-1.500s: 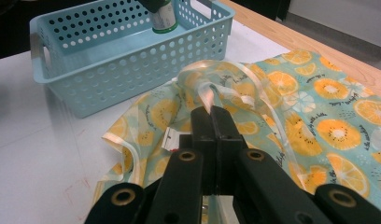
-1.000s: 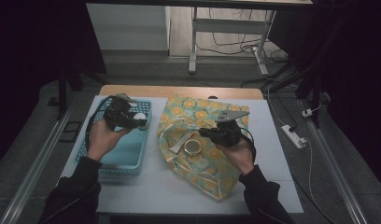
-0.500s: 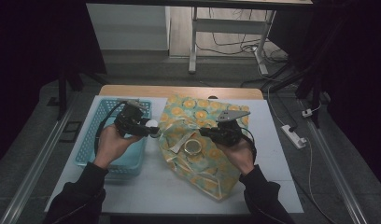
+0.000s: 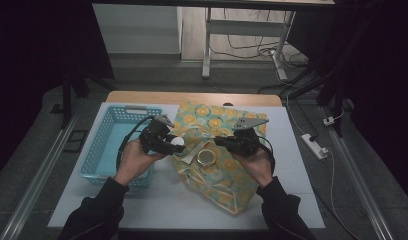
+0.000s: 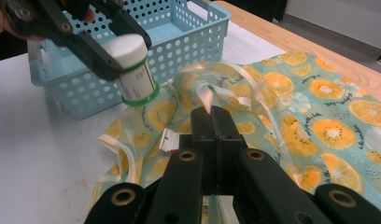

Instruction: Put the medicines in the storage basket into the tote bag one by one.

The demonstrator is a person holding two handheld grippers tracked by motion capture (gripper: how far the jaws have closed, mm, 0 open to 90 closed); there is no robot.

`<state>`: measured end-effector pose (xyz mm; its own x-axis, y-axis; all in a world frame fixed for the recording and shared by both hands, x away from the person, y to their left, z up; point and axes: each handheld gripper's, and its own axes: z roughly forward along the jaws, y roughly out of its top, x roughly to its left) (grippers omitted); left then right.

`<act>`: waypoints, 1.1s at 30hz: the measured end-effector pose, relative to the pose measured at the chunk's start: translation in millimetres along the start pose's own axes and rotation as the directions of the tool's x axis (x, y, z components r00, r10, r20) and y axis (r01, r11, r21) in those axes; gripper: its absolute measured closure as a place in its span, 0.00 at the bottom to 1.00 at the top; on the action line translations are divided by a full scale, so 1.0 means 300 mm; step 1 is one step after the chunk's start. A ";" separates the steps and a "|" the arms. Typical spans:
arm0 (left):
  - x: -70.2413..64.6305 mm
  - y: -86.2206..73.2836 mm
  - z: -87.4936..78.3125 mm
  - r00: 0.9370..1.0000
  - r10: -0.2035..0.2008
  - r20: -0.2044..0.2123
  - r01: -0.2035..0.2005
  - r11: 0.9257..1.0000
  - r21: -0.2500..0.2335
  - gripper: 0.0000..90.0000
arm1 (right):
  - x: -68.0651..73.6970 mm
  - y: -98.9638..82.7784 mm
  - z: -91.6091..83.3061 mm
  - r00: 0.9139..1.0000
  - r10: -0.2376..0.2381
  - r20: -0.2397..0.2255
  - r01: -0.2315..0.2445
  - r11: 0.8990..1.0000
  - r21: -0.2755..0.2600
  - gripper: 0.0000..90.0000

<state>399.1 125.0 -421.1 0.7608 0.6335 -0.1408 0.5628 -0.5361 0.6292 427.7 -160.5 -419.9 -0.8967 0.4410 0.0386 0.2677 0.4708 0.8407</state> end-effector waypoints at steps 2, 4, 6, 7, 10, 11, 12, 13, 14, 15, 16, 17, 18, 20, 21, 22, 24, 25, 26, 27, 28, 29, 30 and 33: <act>-0.009 0.009 0.015 1.000 0.008 0.004 -0.008 1.000 0.004 0.56 | 0.000 0.000 0.000 1.000 0.000 0.000 0.000 1.000 0.000 1.00; -0.018 0.020 0.032 1.000 0.020 0.009 -0.020 1.000 0.010 0.56 | 0.000 0.000 0.000 1.000 0.000 0.000 0.000 1.000 -0.001 1.00; -0.027 0.030 0.051 1.000 0.027 0.014 -0.027 1.000 0.013 0.56 | 0.000 0.001 -0.001 1.000 -0.001 -0.002 0.001 1.000 -0.001 1.00; -0.032 0.036 0.060 0.999 0.031 0.014 -0.032 0.999 0.016 0.56 | 0.000 0.001 -0.001 1.000 -0.001 -0.001 0.001 1.000 -0.002 1.00; -0.041 0.050 0.084 0.999 0.049 0.020 -0.049 0.998 0.026 0.56 | -0.001 0.001 -0.003 1.000 -0.001 0.000 0.001 1.000 -0.001 1.00; -0.043 0.055 0.091 0.998 0.050 0.023 -0.051 0.998 0.028 0.56 | -0.001 0.001 -0.004 1.000 -0.001 0.001 0.001 1.000 -0.003 1.00; -0.046 0.059 0.098 0.998 0.052 0.025 -0.053 0.998 0.029 0.56 | -0.001 0.001 -0.004 1.000 0.000 0.002 0.000 1.000 -0.003 1.00; -0.049 0.064 0.106 0.998 0.055 0.026 -0.055 0.998 0.030 0.56 | -0.002 0.001 -0.004 1.000 0.000 0.002 0.000 1.000 -0.003 1.00; -0.052 0.070 0.115 0.998 0.057 0.027 -0.058 0.998 0.030 0.56 | -0.002 0.001 -0.004 1.000 0.000 0.002 0.000 1.000 -0.003 1.00; -0.054 0.074 0.121 0.998 0.058 0.030 -0.059 0.998 0.030 0.56 | -0.002 0.001 -0.004 1.000 0.000 0.002 0.000 1.000 -0.003 1.00; -0.057 0.081 0.130 0.998 0.059 0.035 -0.060 0.998 0.030 0.56 | -0.001 0.001 -0.004 1.000 -0.001 0.001 0.001 1.000 -0.004 1.00; -0.059 0.085 0.136 0.998 0.060 0.036 -0.061 0.998 0.030 0.56 | -0.001 0.001 -0.003 1.000 -0.001 0.001 0.001 1.000 -0.003 1.00; -0.061 0.090 0.143 0.997 0.065 0.036 -0.066 0.997 0.034 0.56 | -0.001 0.001 -0.003 1.000 -0.002 0.001 0.002 1.000 -0.003 1.00; -0.065 0.098 0.156 0.997 0.068 0.038 -0.070 0.997 0.035 0.56 | -0.001 0.002 -0.004 1.000 0.001 -0.005 -0.001 1.000 -0.004 1.00; -0.066 0.102 0.163 0.997 0.067 0.039 -0.069 0.997 0.035 0.56 | -0.001 0.002 -0.005 1.000 0.002 -0.006 -0.002 1.000 -0.006 1.00; -0.067 0.105 0.169 0.997 0.068 0.039 -0.069 0.997 0.037 0.56 | -0.002 0.002 -0.006 1.000 0.002 -0.005 -0.002 1.000 -0.007 1.00; -0.068 0.110 0.182 0.997 0.068 0.041 -0.070 0.997 0.038 0.56 | -0.003 0.002 -0.007 1.000 0.003 -0.005 -0.003 1.000 -0.010 1.00; -0.068 0.113 0.188 0.997 0.069 0.040 -0.070 0.997 0.039 0.56 | -0.003 0.002 -0.007 1.000 0.003 -0.005 -0.004 1.000 -0.009 1.00; -0.067 0.115 0.195 0.997 0.070 0.040 -0.071 0.997 0.042 0.56 | -0.004 0.002 -0.007 1.000 0.004 -0.005 -0.004 1.000 -0.009 1.00; -0.066 0.118 0.201 0.997 0.071 0.040 -0.073 0.996 0.044 0.56 | -0.003 0.001 -0.006 1.000 0.005 -0.005 -0.005 1.000 -0.009 1.00; -0.065 0.120 0.208 0.997 0.072 0.037 -0.073 0.996 0.046 0.56 | -0.003 0.001 -0.006 1.000 0.005 -0.005 -0.005 1.000 -0.008 1.00; -0.063 0.123 0.216 0.997 0.073 0.034 -0.075 0.996 0.050 0.56 | -0.003 0.001 -0.005 1.000 0.004 -0.005 -0.004 1.000 -0.007 1.00; -0.062 0.125 0.221 0.997 0.073 0.033 -0.075 0.996 0.051 0.56 | -0.003 0.001 -0.005 1.000 0.004 -0.006 -0.004 1.000 -0.006 1.00; -0.056 0.130 0.238 0.997 0.069 0.034 -0.071 0.996 0.052 0.56 | -0.004 0.001 -0.006 1.000 0.005 -0.004 -0.005 1.000 -0.008 1.00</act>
<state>431.5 53.4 -448.8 0.8084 0.5758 -0.1225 0.5235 -0.6079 0.5970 428.3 -162.3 -418.8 -0.8969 0.4400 0.0445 0.2691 0.4630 0.8445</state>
